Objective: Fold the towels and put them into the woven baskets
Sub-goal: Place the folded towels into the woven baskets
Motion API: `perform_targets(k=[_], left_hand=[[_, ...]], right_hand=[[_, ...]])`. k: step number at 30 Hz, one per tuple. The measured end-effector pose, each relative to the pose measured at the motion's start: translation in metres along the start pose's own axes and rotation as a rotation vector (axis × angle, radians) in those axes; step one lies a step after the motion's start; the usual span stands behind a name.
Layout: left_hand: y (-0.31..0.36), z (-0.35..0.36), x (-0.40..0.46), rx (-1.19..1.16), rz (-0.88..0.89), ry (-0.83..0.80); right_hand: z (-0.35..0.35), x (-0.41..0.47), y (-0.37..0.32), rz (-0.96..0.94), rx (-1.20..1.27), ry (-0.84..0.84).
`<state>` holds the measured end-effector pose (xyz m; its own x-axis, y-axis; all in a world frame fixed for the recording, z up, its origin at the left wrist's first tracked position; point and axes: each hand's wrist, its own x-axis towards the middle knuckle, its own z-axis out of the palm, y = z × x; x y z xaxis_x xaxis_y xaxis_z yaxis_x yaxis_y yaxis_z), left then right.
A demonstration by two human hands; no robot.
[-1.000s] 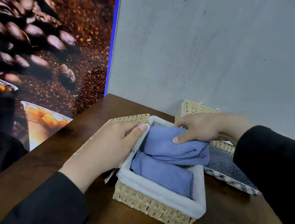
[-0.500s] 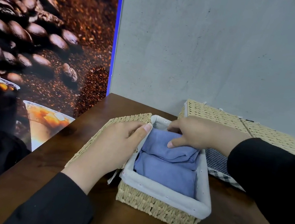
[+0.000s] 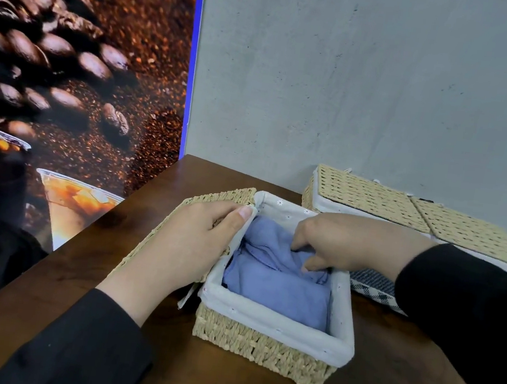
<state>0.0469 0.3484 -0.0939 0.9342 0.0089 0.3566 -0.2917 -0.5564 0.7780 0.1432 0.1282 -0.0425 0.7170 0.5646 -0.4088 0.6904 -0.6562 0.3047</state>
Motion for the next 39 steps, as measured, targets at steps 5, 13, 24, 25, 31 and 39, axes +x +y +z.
perform_targets(k=[5, 13, 24, 25, 31, 39], left_hand=[[-0.001, 0.0, 0.002, 0.023, -0.008, -0.003], [-0.005, 0.0, 0.001, 0.044, -0.025, -0.002], [-0.003, 0.001, 0.002, 0.021, -0.001, -0.01], [-0.003, 0.001, 0.002, 0.025, 0.0, -0.012], [-0.004, 0.001, 0.002, 0.037, -0.008, -0.007], [0.017, 0.0, -0.008, 0.214, 0.135, 0.016]], right_hand=[[-0.017, -0.015, 0.014, 0.034, 0.13, -0.008], [-0.01, -0.011, 0.0, 0.016, -0.098, -0.079], [0.0, 0.01, -0.014, -0.029, 0.181, -0.008], [0.001, 0.011, -0.012, -0.04, 0.173, -0.038], [-0.007, -0.012, -0.01, -0.051, 0.437, 0.143], [0.061, -0.065, 0.039, 0.429, 0.707, 0.921]])
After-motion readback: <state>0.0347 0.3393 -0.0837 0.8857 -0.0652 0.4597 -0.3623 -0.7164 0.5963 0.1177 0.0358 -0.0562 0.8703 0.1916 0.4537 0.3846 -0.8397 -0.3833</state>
